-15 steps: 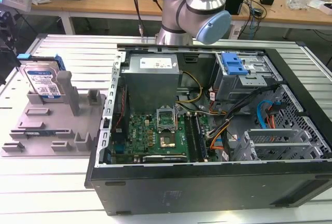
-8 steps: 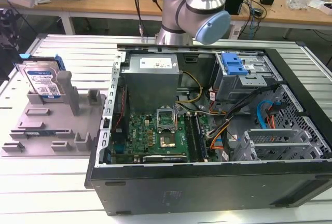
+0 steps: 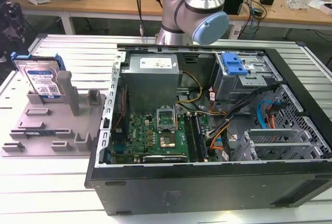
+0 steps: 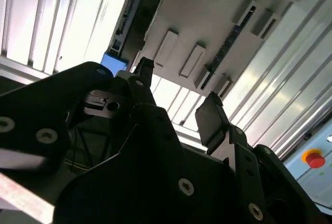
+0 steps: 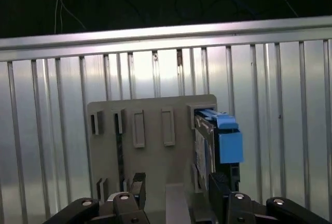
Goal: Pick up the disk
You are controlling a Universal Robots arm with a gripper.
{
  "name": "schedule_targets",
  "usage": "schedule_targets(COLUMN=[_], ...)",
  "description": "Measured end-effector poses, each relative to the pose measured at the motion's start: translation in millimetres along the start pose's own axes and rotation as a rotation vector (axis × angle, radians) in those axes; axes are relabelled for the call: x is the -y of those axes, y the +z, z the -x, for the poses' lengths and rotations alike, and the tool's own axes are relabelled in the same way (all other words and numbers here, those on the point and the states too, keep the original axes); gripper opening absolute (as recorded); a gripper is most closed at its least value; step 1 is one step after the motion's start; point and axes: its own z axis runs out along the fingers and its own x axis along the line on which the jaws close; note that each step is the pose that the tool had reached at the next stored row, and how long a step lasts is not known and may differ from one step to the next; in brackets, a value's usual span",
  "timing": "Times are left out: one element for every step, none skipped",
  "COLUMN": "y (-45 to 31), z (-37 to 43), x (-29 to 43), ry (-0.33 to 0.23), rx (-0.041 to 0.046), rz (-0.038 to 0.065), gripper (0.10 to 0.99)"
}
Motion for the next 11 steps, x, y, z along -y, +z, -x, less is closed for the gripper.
schedule_targets(y=[-0.1,-0.1,-0.2,-0.4,-0.5,-0.5,-0.6,-0.7,-0.8,-0.8,-0.4], z=[4.4,7.4,9.9,13.8,16.8,20.6,24.0,30.0,35.7,38.3,38.1], x=[-0.7,-1.1,-1.4,-1.9,-2.4,-3.1,-3.9,-5.4,-7.5,-13.2,-17.4], ry=[-0.010,-0.016,-0.021,-0.026,-0.029,-0.031,-0.033,-0.034,-0.035,-0.036,-0.038], rx=[-0.0033,-0.0055,-0.0069,-0.0086,-0.0098,-0.0109,-0.0116,-0.0122,-0.0124,-0.0130,-0.0130], rz=[-0.001,-0.001,-0.001,-0.001,-0.001,-0.002,-0.002,-0.002,-0.002,-0.002,-0.002], gripper=[0.604,0.604,0.604,0.604,0.604,0.604,0.604,0.604,0.604,0.604,0.604])
